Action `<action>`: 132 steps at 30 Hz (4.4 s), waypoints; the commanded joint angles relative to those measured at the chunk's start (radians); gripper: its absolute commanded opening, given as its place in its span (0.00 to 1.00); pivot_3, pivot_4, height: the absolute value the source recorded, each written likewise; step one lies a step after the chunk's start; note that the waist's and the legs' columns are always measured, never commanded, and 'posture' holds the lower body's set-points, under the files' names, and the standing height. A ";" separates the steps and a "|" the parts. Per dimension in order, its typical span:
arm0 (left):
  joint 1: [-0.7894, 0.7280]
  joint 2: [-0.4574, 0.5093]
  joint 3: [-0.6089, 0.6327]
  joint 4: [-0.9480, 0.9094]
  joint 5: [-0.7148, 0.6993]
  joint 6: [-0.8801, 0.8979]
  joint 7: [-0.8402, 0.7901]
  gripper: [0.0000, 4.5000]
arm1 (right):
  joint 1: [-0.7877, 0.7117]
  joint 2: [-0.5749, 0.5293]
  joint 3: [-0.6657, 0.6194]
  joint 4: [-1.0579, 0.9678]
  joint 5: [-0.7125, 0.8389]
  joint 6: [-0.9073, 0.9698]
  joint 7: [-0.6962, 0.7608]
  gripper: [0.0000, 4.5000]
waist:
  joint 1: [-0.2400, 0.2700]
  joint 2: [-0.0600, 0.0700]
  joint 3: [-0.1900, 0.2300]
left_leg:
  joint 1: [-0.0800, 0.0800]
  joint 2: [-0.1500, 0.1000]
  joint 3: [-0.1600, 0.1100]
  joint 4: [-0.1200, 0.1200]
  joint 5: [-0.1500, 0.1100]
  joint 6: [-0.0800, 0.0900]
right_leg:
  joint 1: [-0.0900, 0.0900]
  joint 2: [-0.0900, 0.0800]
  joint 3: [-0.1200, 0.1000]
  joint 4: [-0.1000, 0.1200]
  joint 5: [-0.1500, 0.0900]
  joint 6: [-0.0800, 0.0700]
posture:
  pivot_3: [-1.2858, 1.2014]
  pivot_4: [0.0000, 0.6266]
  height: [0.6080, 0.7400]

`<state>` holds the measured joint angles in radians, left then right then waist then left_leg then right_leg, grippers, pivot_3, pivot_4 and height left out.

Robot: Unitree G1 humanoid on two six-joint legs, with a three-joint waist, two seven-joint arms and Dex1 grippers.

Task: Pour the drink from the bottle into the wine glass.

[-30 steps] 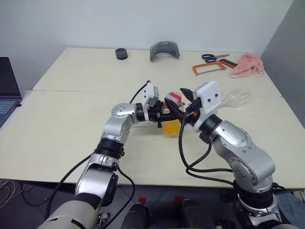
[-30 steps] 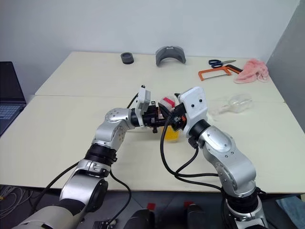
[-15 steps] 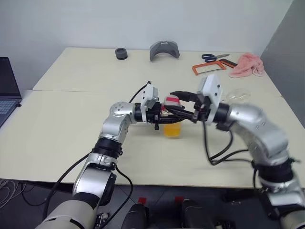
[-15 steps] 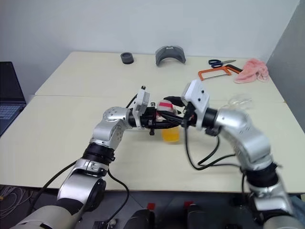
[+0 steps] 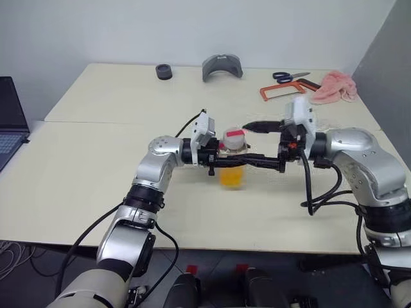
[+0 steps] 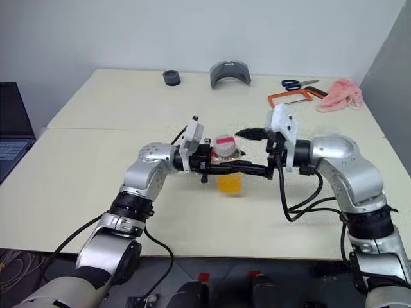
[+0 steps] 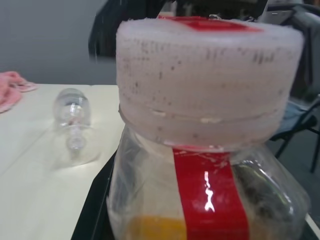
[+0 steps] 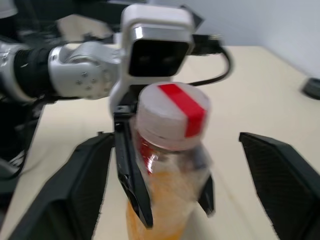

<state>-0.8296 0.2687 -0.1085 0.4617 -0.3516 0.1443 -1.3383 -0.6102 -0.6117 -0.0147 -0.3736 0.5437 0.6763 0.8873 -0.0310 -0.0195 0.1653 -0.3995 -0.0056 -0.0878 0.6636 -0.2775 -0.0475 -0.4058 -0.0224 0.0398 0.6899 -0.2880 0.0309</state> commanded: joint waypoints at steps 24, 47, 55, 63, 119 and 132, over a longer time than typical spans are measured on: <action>-0.105 -0.101 0.017 0.197 0.085 -0.199 0.120 0.38 | 0.153 0.447 0.213 -0.339 -0.380 0.179 -0.881 1.00 | -0.004 0.000 0.000 | 0.001 -0.002 0.002 0.000 0.000 0.000 | 0.000 0.002 0.001 0.002 0.000 0.000 | 0.52 0.24 1.00; -0.085 -0.088 0.016 0.185 0.084 -0.189 0.113 0.38 | 0.193 0.506 0.209 -0.296 -0.409 0.063 -0.804 0.41 | -0.011 0.000 0.000 | 0.001 -0.002 0.001 0.000 0.000 0.000 | 0.000 0.002 0.001 0.002 0.000 0.000 | 0.52 0.24 1.00; -0.084 -0.051 -0.001 0.152 0.058 -0.118 -0.003 0.37 | 0.127 0.285 0.132 -0.167 -0.234 -0.132 -0.383 0.41 | -0.017 0.000 0.000 | 0.001 -0.003 0.005 0.000 0.000 0.000 | 0.000 0.003 0.001 0.001 0.000 0.000 | 0.52 0.24 1.00; -0.102 0.003 0.000 0.114 0.031 -0.030 -0.129 0.37 | -0.041 0.048 0.090 0.012 0.054 -0.015 0.068 0.41 | -0.022 0.001 0.000 | 0.001 -0.002 0.005 -0.001 0.000 0.000 | 0.001 0.003 -0.001 0.000 0.000 0.000 | 0.52 0.24 1.00; -0.056 -0.040 0.059 0.097 0.023 -0.132 0.035 0.36 | 0.127 0.189 -0.008 -0.214 -0.017 0.050 -0.415 0.88 | -0.018 0.001 0.000 | 0.001 -0.002 0.001 0.000 0.000 0.000 | 0.000 0.002 0.001 0.002 0.000 0.000 | 0.52 0.24 1.00; -0.059 -0.039 0.057 0.106 0.019 -0.145 0.037 0.36 | 0.154 0.128 -0.063 -0.205 -0.013 0.057 -0.422 0.88 | -0.018 0.001 0.000 | 0.001 -0.002 0.001 0.000 0.000 0.000 | 0.000 0.002 0.001 0.002 0.000 0.000 | 0.52 0.24 1.00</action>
<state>-0.8570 0.2313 -0.0735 0.5877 -0.3125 0.0164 -1.2995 -0.4574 -0.4705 -0.0436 -0.5486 0.5155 0.7366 0.4688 -0.0488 -0.0189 0.1657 -0.3987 -0.0076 -0.0862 0.6639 -0.2775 -0.0473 -0.4059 -0.0207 0.0407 0.6916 -0.2880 0.0309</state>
